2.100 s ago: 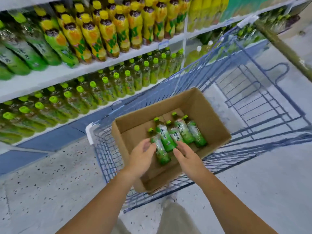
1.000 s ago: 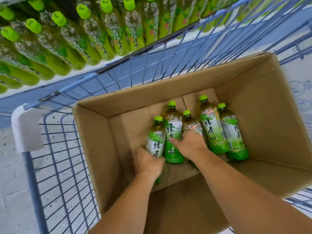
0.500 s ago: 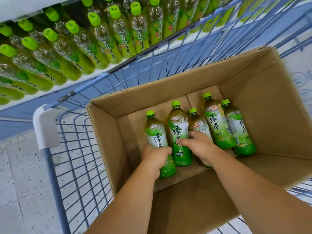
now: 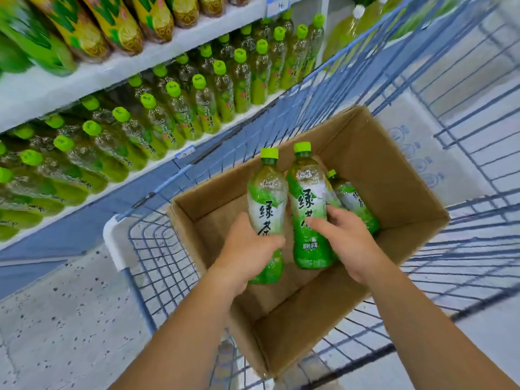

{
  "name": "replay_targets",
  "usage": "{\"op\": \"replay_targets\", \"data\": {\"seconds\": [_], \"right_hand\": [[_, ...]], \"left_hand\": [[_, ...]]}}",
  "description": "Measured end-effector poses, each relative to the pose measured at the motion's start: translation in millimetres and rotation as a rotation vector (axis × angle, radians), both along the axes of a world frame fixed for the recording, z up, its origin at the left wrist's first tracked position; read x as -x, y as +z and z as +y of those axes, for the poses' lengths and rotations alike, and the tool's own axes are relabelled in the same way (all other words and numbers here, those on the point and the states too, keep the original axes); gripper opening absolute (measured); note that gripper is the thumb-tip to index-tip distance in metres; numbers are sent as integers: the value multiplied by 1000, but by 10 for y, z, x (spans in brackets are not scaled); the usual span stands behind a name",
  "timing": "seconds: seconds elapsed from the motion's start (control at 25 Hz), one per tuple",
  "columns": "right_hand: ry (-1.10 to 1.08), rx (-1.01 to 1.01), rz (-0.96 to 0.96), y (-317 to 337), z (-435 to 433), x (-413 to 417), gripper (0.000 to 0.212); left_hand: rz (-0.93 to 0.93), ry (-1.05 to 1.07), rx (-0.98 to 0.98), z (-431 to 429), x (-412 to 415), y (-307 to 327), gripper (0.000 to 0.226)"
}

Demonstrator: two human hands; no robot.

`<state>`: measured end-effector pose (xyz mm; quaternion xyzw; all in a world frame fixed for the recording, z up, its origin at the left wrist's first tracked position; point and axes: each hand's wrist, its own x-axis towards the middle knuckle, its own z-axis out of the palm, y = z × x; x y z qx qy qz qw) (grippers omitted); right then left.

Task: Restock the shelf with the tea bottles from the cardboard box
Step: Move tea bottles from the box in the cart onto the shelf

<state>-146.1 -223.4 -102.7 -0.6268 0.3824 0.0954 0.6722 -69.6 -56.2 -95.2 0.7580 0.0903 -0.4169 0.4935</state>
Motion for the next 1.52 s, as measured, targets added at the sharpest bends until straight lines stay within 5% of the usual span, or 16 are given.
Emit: {"op": "replay_targets", "data": {"seconds": [0.44, 0.88, 1.52], "right_hand": [[-56, 147, -220, 653, 557, 73, 8], [222, 108, -437, 1199, 2144, -620, 16], [373, -35, -490, 747, 5008, -2368, 26]], "left_hand": [[-219, 130, 54, 660, 87, 779, 39], [-337, 394, 104, 2326, -114, 1227, 35], [-591, 574, -18, 5206, -1613, 920, 30]]}}
